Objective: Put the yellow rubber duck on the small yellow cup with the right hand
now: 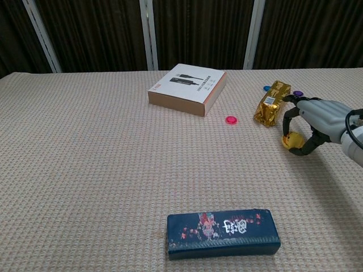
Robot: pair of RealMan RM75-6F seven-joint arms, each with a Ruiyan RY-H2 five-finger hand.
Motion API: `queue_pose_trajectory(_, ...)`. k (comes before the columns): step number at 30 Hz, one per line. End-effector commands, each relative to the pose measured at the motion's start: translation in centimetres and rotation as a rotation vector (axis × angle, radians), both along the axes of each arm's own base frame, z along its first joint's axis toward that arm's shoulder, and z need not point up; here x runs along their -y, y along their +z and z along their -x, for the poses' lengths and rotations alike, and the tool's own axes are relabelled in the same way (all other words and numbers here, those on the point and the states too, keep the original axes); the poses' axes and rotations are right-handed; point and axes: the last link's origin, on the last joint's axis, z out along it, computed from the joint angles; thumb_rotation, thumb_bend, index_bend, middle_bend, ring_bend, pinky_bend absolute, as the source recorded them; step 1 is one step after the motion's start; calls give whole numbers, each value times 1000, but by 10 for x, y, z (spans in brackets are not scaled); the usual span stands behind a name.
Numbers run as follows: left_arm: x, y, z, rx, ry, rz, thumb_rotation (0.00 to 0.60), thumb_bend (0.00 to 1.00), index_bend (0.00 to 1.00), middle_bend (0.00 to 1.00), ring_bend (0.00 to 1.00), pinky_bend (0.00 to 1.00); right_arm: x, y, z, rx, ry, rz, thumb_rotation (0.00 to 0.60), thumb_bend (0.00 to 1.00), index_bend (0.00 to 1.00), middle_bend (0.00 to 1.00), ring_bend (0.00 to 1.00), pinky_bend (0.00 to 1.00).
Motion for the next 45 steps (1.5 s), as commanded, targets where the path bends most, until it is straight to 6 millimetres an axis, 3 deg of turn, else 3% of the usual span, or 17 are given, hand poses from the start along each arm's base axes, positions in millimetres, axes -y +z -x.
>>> queue_pose_trajectory(1,0,0,0,-1,1,1,600,0,0,0,0,208,2,2,0,3,1,5,600,227,507,0,0,0)
queue_pose_trajectory(14,-1,-1,0,1,3,5,600,0,0,0,0,208,7,3,1,-7,1,1,600,227,469,0,0,0)
queue_pose_trajectory(31,-1,-1,0,4,4,9,600,0,0,0,0,208,7,4,3,-8,20,-16,600,228,331,0,0,0)
queue_pose_trajectory(34,-1,-1,0,4,2,8,600,0,0,0,0,208,6,14,2,-10,36,0,600,202,264,0,0,0)
queue_pose_trajectory(39,0,-1,1,-6,-2,14,600,0,0,0,0,208,-3,48,2,19,56,48,600,0,133,0,0,0)
queue_pose_trajectory(45,1,0,3,-22,-7,16,600,0,0,0,0,208,-46,113,13,-60,15,70,600,0,21,0,0,0)
